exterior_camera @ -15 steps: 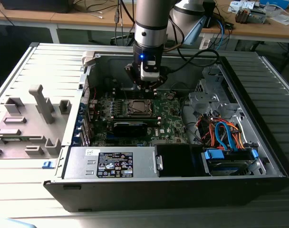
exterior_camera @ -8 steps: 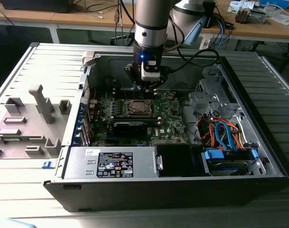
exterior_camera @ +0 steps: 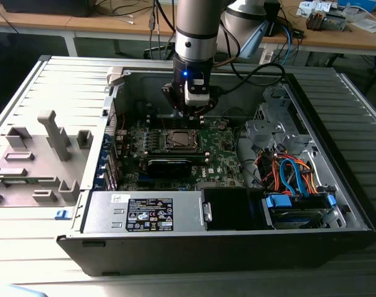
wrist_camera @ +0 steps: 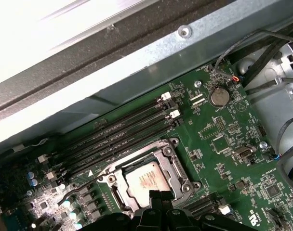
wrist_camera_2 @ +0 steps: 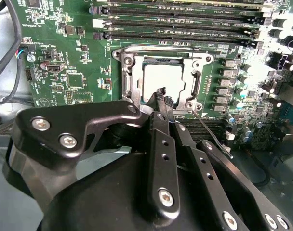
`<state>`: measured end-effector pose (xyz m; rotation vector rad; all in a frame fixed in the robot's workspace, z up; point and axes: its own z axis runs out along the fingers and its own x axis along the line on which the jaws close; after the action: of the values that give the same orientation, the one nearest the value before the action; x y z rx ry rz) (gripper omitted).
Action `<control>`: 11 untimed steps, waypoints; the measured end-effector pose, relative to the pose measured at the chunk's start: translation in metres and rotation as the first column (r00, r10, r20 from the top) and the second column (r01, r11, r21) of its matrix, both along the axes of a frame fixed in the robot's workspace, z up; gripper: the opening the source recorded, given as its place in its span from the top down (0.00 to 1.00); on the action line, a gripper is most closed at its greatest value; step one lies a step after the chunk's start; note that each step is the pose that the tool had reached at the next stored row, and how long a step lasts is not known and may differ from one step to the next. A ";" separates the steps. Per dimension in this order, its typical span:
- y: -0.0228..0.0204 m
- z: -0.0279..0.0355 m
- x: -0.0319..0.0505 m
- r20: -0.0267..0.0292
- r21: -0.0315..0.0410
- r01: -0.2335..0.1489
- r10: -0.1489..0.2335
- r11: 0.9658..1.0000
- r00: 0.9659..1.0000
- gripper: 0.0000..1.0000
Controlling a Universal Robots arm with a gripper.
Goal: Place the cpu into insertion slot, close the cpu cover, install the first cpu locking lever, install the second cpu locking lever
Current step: 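Install the first cpu locking lever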
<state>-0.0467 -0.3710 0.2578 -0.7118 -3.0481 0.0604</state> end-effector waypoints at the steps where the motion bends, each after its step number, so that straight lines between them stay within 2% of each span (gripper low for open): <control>1: 0.0000 0.0000 0.0000 0.000 0.000 -0.003 0.003 1.000 1.000 0.89; 11: 0.0000 0.0000 0.0000 0.000 0.000 -0.023 0.023 1.000 1.000 0.89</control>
<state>-0.0467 -0.3710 0.2578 -0.6766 -3.0566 0.0606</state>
